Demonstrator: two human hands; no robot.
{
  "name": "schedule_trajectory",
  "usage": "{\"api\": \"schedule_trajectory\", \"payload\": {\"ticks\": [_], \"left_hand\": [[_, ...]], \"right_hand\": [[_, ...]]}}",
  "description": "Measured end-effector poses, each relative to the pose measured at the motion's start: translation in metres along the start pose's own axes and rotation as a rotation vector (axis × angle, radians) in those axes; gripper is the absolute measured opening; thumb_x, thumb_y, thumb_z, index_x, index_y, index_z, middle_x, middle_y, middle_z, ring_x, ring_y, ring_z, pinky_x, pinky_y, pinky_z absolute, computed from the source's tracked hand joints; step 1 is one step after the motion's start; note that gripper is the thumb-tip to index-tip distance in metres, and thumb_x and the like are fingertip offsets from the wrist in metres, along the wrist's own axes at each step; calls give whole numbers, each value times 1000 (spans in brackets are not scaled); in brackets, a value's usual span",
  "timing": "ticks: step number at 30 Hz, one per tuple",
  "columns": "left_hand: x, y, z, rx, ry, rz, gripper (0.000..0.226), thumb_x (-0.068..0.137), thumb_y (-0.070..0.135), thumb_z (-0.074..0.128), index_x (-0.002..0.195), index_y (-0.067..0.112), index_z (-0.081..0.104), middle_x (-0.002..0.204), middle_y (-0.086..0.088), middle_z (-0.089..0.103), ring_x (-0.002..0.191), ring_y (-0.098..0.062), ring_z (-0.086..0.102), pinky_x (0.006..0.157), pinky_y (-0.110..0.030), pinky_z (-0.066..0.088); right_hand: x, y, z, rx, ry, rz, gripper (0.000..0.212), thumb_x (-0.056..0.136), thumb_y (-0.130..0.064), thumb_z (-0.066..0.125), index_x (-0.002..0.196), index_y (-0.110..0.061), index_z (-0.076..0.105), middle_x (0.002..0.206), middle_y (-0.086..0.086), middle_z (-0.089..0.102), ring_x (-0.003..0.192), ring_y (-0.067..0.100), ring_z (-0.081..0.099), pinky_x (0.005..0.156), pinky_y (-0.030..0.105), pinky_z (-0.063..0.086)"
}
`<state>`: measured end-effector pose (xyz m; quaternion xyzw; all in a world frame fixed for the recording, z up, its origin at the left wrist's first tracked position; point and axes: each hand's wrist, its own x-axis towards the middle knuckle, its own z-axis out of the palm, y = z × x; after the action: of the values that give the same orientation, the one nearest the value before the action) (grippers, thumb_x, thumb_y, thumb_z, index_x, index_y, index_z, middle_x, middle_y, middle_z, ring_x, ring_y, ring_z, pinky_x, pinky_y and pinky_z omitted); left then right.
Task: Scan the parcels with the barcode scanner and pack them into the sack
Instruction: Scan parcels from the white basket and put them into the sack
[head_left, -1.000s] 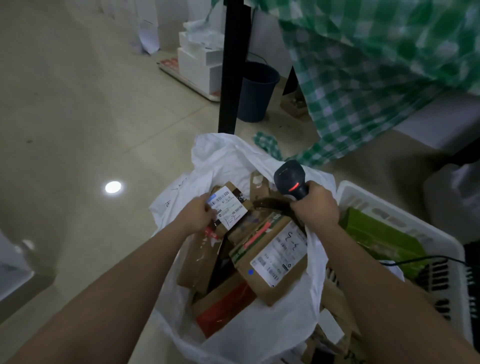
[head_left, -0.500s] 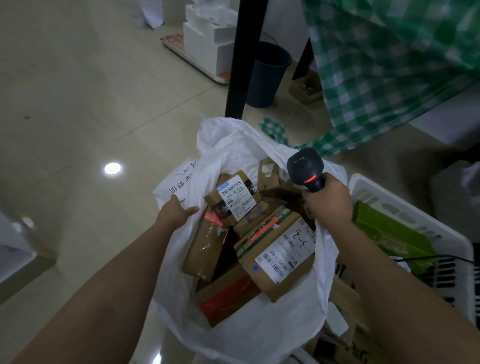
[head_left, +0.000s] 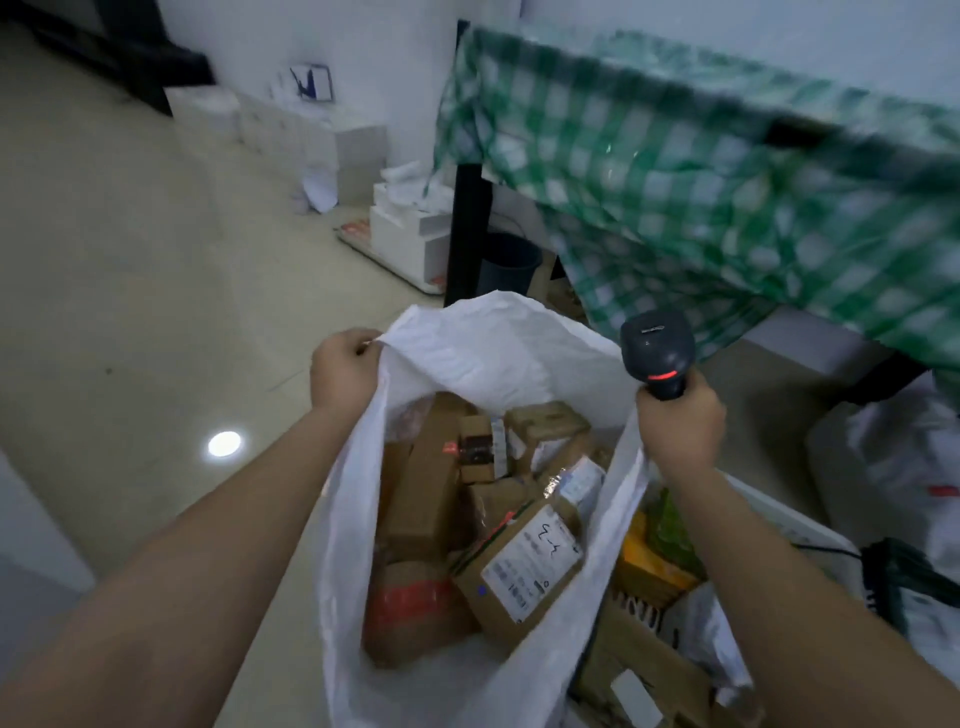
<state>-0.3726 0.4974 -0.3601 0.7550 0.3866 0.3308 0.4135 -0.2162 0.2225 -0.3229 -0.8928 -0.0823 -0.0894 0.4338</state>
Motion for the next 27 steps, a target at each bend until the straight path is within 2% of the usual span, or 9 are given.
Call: {"api": "schedule_trajectory", "payload": {"ticks": [4, 7, 9, 11, 14, 18, 20, 24, 27], "left_hand": [[20, 107, -39, -142, 80, 143, 22, 90, 11, 56, 103, 9, 74, 97, -7, 73, 90, -21, 65, 79, -28, 49], [13, 151, -65, -131, 164, 236, 25, 95, 13, 52, 113, 10, 69, 103, -7, 70, 94, -20, 63, 78, -23, 45], [-2, 150, -77, -97, 148, 251, 25, 96, 15, 51, 116, 11, 66, 106, -7, 69, 96, -22, 62, 81, -27, 46], [-15, 130, -81, 72, 34, 180, 22, 96, 18, 54, 111, 8, 65, 103, -11, 67, 97, -28, 61, 79, -32, 44], [-34, 92, -81, 323, -186, 52, 21, 93, 21, 58, 80, 5, 61, 83, -17, 65, 86, -36, 64, 68, -33, 43], [-55, 71, -78, 412, -294, -17, 24, 91, 32, 64, 100, 10, 63, 93, -14, 67, 69, -29, 63, 71, -35, 50], [-62, 69, -77, 457, -333, -11, 28, 89, 40, 65, 102, 16, 58, 92, -9, 63, 63, -24, 59, 67, -32, 47], [-64, 82, -77, 457, -164, 109, 22, 98, 30, 51, 96, 10, 60, 91, -13, 63, 88, -33, 59, 67, -31, 35], [-71, 108, -82, 298, 64, 215, 23, 102, 26, 38, 99, 7, 50, 84, -14, 57, 77, -31, 51, 64, -34, 32]], "right_hand": [[15, -53, -48, 163, 137, -37, 6, 80, -14, 61, 84, -16, 58, 78, 7, 58, 80, 31, 55, 72, 35, 41], [16, -74, -82, 294, 191, -60, 10, 80, -13, 62, 84, -20, 57, 82, 5, 62, 81, 26, 58, 73, 32, 42], [5, -73, -96, 317, 178, -35, 12, 82, -12, 64, 85, -20, 56, 83, 4, 60, 81, 23, 56, 73, 31, 40], [-11, -58, -102, 214, 117, 20, 10, 84, -14, 64, 86, -19, 56, 83, 7, 57, 79, 23, 51, 72, 31, 37], [-39, -22, -98, 84, 18, 114, 7, 85, -14, 64, 89, -16, 59, 83, 9, 55, 79, 26, 49, 73, 33, 39], [-74, 17, -86, 60, -109, 185, 10, 81, -7, 66, 80, -10, 56, 78, 13, 57, 79, 33, 57, 68, 38, 41], [-86, 28, -86, 29, -160, 189, 11, 79, -5, 66, 81, -10, 56, 75, 13, 58, 75, 32, 56, 63, 34, 39], [-88, 29, -91, 49, -141, 143, 10, 80, -4, 65, 78, -10, 57, 72, 13, 58, 72, 33, 56, 61, 33, 37], [-83, 20, -102, 141, -45, 118, 12, 80, -4, 65, 75, -9, 55, 70, 14, 57, 68, 32, 52, 60, 34, 35]]}}
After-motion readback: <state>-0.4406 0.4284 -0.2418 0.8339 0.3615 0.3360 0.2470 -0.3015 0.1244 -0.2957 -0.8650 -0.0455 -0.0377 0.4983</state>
